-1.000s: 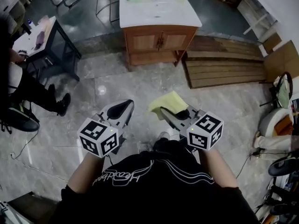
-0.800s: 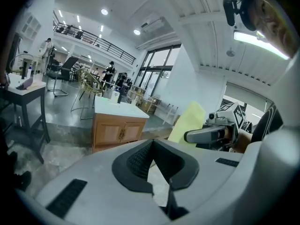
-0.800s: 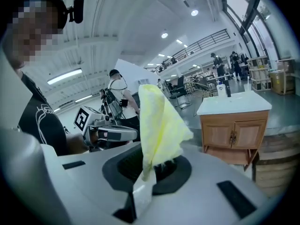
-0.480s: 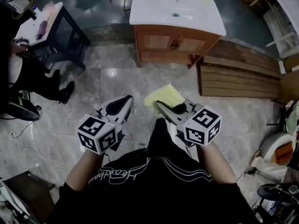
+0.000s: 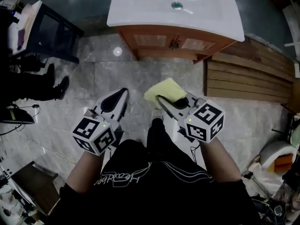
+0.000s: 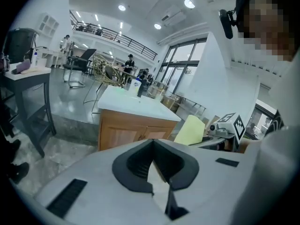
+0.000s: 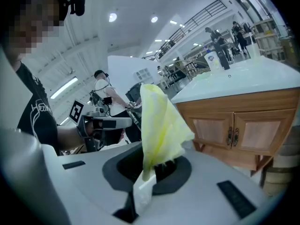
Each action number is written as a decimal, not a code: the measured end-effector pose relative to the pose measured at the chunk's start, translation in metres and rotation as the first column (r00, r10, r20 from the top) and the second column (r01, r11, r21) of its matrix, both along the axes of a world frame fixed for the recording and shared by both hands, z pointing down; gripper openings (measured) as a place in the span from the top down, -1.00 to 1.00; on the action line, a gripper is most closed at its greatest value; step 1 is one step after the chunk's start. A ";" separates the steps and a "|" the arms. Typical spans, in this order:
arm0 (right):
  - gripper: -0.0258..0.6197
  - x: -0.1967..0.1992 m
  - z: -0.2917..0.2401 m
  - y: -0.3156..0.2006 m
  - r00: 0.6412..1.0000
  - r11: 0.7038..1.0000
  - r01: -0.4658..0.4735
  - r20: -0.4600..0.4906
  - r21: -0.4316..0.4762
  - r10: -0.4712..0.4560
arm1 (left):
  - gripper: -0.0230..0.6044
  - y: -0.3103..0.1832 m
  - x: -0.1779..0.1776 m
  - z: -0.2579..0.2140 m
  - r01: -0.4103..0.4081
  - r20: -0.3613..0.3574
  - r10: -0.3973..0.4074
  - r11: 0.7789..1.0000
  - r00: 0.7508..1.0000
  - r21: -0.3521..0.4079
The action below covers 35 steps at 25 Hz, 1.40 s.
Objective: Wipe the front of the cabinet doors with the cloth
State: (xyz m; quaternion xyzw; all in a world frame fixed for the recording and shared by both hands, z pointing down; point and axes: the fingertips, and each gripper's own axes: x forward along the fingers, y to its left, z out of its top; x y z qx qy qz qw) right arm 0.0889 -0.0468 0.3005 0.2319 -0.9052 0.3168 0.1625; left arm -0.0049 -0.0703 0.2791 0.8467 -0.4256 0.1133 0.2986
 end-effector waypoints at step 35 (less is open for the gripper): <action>0.79 -0.146 0.202 -0.207 0.935 0.992 0.104 -0.347 0.077 -0.071 | 0.91 -0.143 -0.119 0.179 0.034 -0.027 -0.035 0.998 0.999 -0.047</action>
